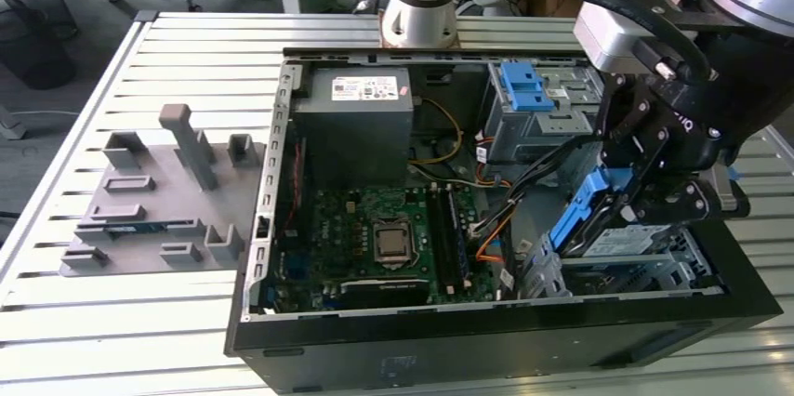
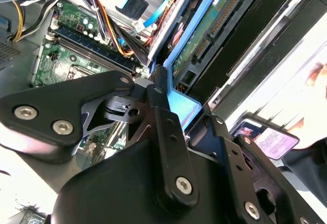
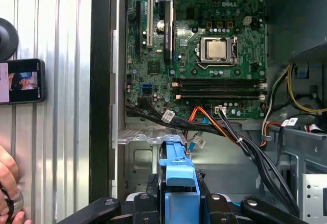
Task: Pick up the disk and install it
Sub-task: 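Insert the disk into the insertion slot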
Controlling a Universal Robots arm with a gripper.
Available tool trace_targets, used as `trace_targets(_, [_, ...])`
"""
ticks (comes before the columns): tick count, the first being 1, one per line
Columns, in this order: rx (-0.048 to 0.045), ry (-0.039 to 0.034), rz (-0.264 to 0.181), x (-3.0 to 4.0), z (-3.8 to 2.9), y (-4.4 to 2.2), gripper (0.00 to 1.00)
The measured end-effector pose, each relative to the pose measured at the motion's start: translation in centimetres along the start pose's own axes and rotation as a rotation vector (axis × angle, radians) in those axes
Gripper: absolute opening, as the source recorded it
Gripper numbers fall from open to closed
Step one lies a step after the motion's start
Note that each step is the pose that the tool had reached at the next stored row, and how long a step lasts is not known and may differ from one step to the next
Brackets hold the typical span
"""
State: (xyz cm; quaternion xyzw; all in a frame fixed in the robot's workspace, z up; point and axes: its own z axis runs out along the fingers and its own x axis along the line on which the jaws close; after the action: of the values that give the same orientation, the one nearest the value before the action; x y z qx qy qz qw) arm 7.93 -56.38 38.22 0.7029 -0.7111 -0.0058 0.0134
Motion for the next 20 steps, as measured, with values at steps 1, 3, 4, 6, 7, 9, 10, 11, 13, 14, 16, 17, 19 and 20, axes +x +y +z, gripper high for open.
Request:
trace_targets(1, [0.0,-0.0001,0.0,0.0,0.05,0.0,0.36])
trace_targets(3, [0.0,-0.0001,0.0,0.0,0.17,0.0,0.36])
trace_targets(4, [0.0,0.0,0.0,0.0,0.23,-0.01,0.36])
trace_targets(6, [0.0,-0.0001,0.0,0.0,0.38,-0.01,0.36])
trace_targets(7, [0.0,-0.0001,0.0,-0.01,0.45,-0.01,0.36])
trace_targets(9, [0.0,-0.0001,0.0,-0.01,0.58,-0.02,0.36])
trace_targets(10, [0.0,-0.0001,0.0,0.0,0.66,-0.02,0.36])
trace_targets(11, [0.0,-0.0001,0.0,-0.01,0.73,-0.02,0.36])
trace_targets(13, [0.0,0.0,0.0,-0.01,0.86,-0.02,0.36])
trace_targets(14, [0.0,0.0,0.0,-0.01,0.93,-0.03,0.36])
trace_targets(16, [0.0,0.0,0.0,-0.01,1.05,-0.03,0.36])
trace_targets(17, [0.0,0.0,0.0,-0.01,1.1,-0.03,0.36])
trace_targets(19, [0.0,0.0,0.0,-0.01,1.22,-0.03,0.36])
trace_targets(20, [0.0,0.0,0.0,-0.01,1.27,-0.04,0.36])
